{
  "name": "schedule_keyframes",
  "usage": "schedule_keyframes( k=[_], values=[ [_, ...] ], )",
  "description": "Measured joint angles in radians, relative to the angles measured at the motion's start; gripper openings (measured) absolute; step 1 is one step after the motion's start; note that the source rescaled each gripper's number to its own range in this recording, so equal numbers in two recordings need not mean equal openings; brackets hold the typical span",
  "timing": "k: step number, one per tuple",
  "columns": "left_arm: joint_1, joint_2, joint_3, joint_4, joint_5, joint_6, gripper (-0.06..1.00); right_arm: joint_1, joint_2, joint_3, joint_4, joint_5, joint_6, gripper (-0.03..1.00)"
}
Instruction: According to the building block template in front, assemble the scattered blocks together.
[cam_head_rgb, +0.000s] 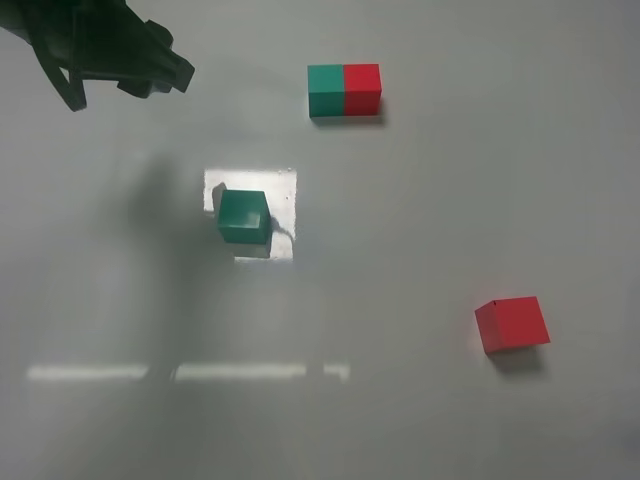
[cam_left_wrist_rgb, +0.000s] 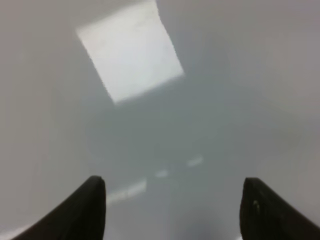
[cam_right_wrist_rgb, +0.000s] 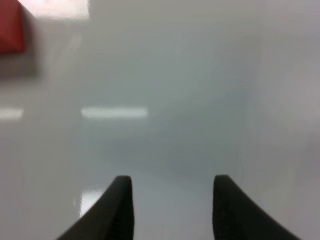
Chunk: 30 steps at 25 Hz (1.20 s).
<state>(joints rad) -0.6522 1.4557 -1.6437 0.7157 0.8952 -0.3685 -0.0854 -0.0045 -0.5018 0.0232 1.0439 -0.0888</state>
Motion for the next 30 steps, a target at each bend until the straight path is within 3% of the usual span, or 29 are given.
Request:
schedule_keyframes(
  k=[17,22,30],
  values=[
    [0.414,-0.141,0.000,-0.189,-0.107,-0.007,0.69,0.000,0.000,0.000,0.000,0.000,0.000,0.03],
    [0.567,-0.145,0.000,-0.312,-0.106,0.048,0.68,0.000,0.000,0.000,0.000,0.000,0.000,0.03],
    [0.799,-0.153,0.000,-0.597,-0.079,0.228,0.68,0.000,0.000,0.000,0.000,0.000,0.000,0.03]
  ],
)
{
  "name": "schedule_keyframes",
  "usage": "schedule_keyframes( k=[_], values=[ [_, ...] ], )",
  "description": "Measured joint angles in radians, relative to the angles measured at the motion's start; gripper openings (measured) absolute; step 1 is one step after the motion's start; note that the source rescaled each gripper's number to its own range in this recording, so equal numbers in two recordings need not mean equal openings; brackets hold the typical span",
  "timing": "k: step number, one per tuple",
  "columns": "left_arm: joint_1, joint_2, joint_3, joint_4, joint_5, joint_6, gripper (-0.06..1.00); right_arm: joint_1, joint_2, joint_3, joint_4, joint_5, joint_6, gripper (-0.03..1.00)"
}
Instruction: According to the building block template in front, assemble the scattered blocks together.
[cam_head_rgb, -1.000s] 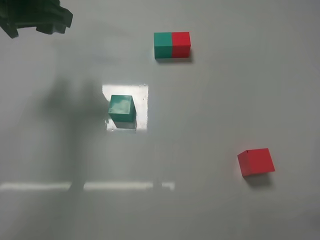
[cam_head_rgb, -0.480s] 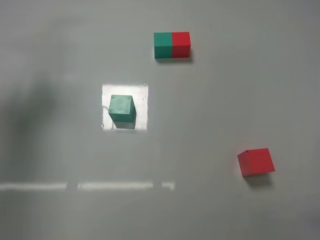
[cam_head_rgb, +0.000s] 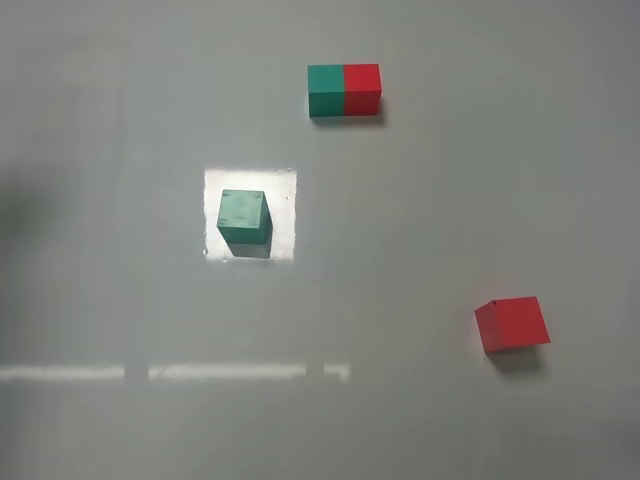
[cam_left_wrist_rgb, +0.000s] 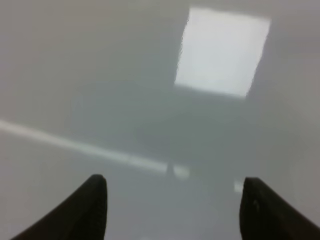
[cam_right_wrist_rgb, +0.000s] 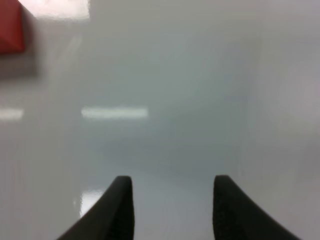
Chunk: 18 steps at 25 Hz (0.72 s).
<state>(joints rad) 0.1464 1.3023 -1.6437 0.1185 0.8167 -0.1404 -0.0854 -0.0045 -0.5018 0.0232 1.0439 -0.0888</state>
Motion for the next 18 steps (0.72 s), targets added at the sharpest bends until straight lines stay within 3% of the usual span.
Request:
schedule_keyframes(
  k=[7,18],
  values=[
    [0.027,-0.057,0.061,-0.027,0.026,0.053,0.68,0.000,0.000,0.000,0.000,0.000,0.000,0.03],
    [0.027,-0.346,0.409,0.002,-0.012,0.058,0.64,0.000,0.000,0.000,0.000,0.000,0.000,0.03]
  ],
)
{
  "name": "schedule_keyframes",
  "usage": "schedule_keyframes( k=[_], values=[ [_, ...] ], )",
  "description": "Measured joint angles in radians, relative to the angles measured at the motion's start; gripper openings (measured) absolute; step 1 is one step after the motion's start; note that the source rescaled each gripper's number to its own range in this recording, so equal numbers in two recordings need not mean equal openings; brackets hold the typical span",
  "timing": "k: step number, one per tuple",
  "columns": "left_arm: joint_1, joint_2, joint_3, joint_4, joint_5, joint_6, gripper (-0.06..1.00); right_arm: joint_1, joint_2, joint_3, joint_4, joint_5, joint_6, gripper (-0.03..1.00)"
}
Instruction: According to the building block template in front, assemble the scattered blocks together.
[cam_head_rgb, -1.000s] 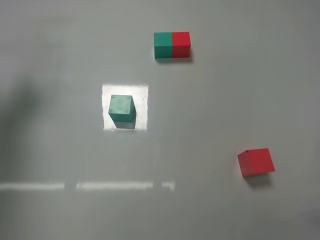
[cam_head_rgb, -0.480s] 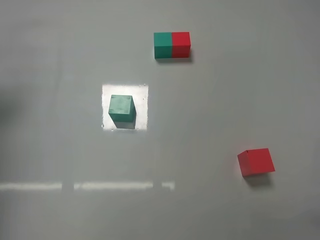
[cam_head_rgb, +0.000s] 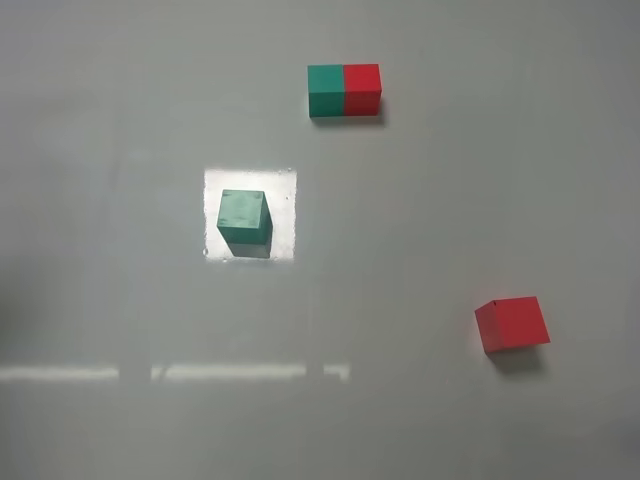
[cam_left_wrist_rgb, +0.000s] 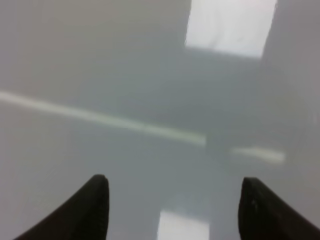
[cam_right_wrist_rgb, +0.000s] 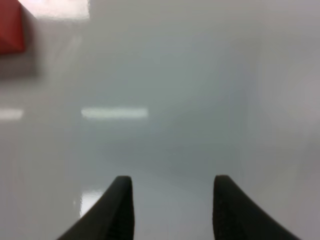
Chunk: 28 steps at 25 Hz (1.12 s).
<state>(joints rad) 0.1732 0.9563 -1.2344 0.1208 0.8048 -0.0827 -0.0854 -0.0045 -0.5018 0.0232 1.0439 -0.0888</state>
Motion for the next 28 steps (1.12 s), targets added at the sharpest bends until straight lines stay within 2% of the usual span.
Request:
schedule_keyframes(
  k=[4,11,15,21,28],
  values=[
    [0.000,-0.114,0.098,-0.003,0.000,0.000,0.64,0.000,0.000,0.000,0.000,0.000,0.000,0.03],
    [0.000,-0.326,0.350,-0.023,0.007,0.005,0.63,0.000,0.000,0.000,0.000,0.000,0.000,0.02],
    [-0.049,-0.446,0.477,-0.015,0.001,0.007,0.62,0.000,0.000,0.000,0.000,0.000,0.000,0.02],
    [-0.106,-0.620,0.581,-0.005,0.044,-0.016,0.59,0.000,0.000,0.000,0.000,0.000,0.000,0.02],
    [-0.116,-0.820,0.688,-0.039,0.109,-0.015,0.57,0.000,0.000,0.000,0.000,0.000,0.000,0.02]
  ],
)
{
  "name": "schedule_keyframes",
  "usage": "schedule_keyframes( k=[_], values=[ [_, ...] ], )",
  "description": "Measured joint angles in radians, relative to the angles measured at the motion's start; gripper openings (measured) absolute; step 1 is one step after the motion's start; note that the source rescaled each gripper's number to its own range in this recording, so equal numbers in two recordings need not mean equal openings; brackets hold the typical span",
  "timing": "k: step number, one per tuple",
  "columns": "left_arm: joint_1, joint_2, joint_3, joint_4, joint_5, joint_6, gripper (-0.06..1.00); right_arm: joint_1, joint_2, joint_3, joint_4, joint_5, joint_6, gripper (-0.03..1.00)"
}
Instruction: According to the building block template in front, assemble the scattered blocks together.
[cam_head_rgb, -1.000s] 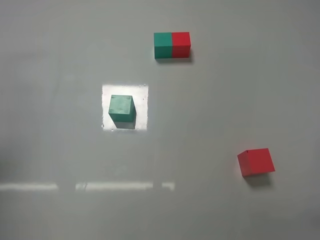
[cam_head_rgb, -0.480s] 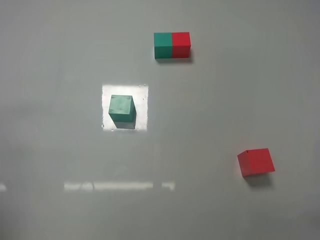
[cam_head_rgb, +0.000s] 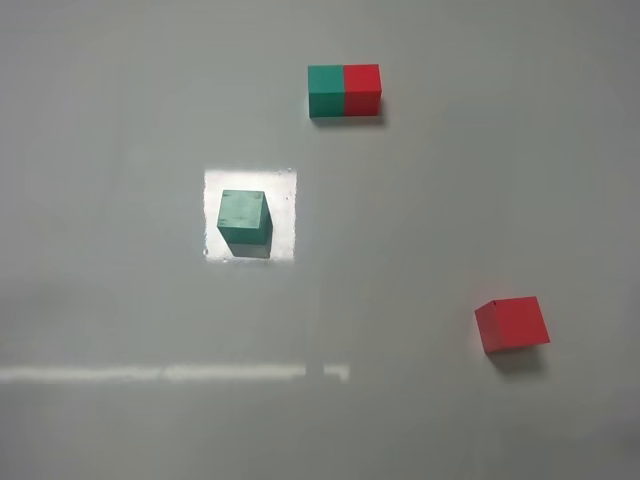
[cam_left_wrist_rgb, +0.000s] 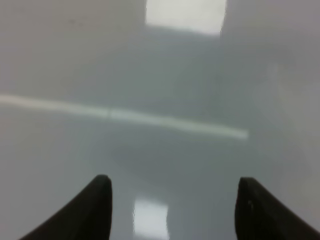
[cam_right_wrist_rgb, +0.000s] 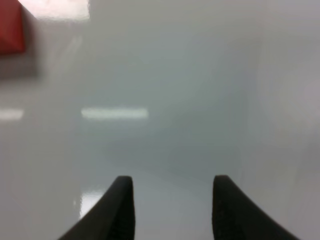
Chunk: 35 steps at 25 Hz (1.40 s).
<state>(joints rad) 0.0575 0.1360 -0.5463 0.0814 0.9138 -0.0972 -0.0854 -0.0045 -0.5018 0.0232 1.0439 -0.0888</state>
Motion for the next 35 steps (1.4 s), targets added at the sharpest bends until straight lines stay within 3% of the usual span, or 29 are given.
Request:
schedule_keyframes(
  k=[4,15,18,20,23,35],
  values=[
    [0.000,-0.091,0.017,-0.019,0.040,0.029,0.56,0.000,0.000,0.000,0.000,0.000,0.000,0.02],
    [0.000,-0.141,0.039,-0.194,0.127,0.235,0.53,0.000,0.000,0.000,0.000,0.000,0.000,0.02],
    [0.000,-0.141,0.039,-0.188,0.128,0.220,0.43,0.000,0.000,0.000,0.000,0.000,0.000,0.02],
    [0.000,-0.141,0.040,-0.142,0.127,0.149,0.29,0.000,0.000,0.000,0.000,0.000,0.000,0.02],
    [0.000,-0.141,0.043,-0.076,0.126,0.054,0.15,0.000,0.000,0.000,0.000,0.000,0.000,0.02],
    [0.000,-0.141,0.046,-0.061,0.124,0.027,0.10,0.000,0.000,0.000,0.000,0.000,0.000,0.00]
  ],
)
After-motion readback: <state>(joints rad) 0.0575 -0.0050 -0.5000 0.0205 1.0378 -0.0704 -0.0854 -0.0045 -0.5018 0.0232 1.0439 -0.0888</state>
